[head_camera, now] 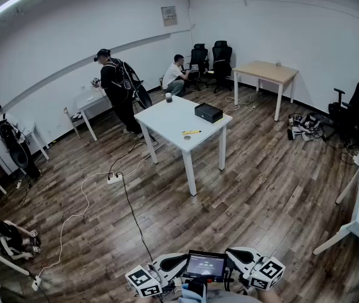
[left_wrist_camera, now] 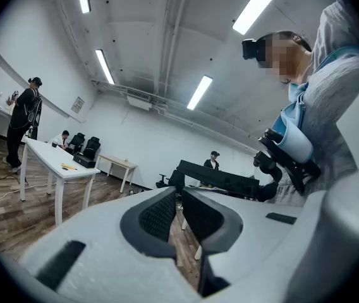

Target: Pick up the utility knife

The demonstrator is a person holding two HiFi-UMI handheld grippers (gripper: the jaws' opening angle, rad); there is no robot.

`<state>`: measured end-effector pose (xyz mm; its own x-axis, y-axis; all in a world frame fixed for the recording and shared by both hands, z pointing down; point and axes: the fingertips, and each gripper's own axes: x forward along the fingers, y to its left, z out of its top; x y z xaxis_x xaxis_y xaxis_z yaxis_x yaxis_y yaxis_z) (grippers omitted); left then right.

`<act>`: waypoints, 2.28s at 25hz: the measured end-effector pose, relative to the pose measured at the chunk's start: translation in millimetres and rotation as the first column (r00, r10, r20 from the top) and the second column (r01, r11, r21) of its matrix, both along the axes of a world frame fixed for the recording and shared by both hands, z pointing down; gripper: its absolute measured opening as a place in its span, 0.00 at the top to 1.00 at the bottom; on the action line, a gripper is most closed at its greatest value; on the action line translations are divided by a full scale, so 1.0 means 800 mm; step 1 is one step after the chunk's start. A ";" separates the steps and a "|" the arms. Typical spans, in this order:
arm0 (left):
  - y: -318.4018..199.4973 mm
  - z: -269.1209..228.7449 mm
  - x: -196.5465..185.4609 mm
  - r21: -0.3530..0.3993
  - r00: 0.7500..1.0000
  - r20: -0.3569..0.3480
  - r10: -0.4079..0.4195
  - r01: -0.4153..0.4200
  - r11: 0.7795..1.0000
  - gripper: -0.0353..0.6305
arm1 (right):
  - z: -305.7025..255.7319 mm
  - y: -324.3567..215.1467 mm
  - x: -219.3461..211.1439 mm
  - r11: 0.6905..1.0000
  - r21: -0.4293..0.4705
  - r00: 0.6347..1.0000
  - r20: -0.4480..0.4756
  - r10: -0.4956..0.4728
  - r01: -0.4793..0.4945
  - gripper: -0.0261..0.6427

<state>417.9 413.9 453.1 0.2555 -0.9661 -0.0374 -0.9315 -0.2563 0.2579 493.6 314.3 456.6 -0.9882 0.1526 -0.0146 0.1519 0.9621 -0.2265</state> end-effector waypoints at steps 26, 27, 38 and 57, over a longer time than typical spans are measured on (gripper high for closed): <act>0.021 0.026 -0.022 -0.041 0.999 -0.044 0.006 -0.008 0.999 0.91 | 0.008 0.025 -0.035 0.997 -0.066 0.999 0.005 -0.049 0.049 0.91; 0.020 0.028 -0.028 -0.040 0.999 -0.049 0.002 -0.004 0.999 0.91 | 0.009 0.024 -0.039 0.997 -0.069 0.999 0.005 -0.040 0.040 0.91; 0.010 0.025 -0.130 -0.043 0.998 -0.067 0.022 -0.024 0.999 0.91 | 0.018 0.023 -0.147 0.999 -0.045 0.997 -0.080 0.005 -0.009 0.91; 0.062 0.054 -0.335 -0.073 0.994 -0.082 -0.073 0.068 0.995 0.91 | 0.032 0.057 -0.341 0.998 -0.059 0.989 -0.144 -0.018 0.009 0.91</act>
<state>149.8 463.2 496.7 0.1855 -0.9826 0.0122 -0.9209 -0.1695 0.3510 220.7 359.7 482.5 -0.9784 0.1689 0.1189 0.1264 0.9447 -0.3025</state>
